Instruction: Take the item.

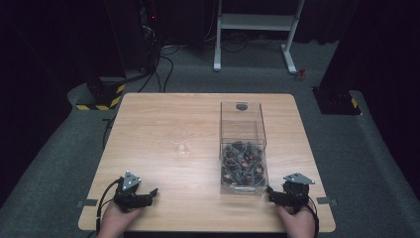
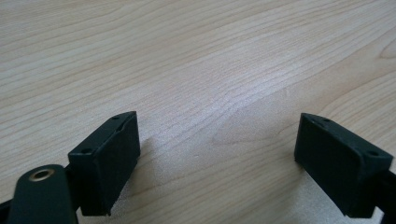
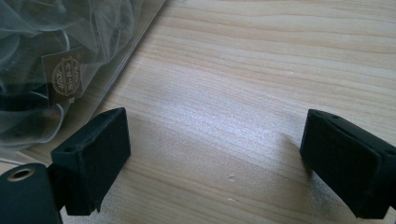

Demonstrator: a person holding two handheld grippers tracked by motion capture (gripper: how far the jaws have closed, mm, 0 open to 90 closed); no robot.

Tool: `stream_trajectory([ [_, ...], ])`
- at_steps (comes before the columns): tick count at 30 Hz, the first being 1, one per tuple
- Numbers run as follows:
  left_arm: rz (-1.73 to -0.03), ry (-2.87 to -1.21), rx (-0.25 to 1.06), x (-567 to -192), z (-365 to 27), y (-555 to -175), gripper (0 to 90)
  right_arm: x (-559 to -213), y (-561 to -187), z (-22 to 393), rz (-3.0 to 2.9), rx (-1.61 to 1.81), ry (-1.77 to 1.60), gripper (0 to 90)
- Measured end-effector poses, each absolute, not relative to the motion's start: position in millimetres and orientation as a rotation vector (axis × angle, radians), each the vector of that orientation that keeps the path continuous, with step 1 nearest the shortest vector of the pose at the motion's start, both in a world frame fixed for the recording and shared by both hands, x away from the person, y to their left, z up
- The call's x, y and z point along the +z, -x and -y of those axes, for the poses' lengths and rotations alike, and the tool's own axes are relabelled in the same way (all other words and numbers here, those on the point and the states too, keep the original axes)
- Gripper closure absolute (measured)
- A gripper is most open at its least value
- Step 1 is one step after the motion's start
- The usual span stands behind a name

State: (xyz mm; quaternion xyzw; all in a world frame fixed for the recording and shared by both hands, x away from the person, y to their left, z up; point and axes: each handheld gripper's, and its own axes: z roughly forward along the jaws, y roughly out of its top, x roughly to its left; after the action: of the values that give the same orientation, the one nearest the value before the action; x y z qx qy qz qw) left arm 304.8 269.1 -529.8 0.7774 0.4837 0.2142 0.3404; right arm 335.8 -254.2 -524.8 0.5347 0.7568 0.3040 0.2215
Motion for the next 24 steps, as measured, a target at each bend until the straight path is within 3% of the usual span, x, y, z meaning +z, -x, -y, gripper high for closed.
stream_trajectory([
  [24, -1.249, -2.031, 0.541, -529.9, -269.1, -303.4, 13.3, -524.9, -335.9, 253.7, -2.090, 0.844, -1.477, 8.7],
])
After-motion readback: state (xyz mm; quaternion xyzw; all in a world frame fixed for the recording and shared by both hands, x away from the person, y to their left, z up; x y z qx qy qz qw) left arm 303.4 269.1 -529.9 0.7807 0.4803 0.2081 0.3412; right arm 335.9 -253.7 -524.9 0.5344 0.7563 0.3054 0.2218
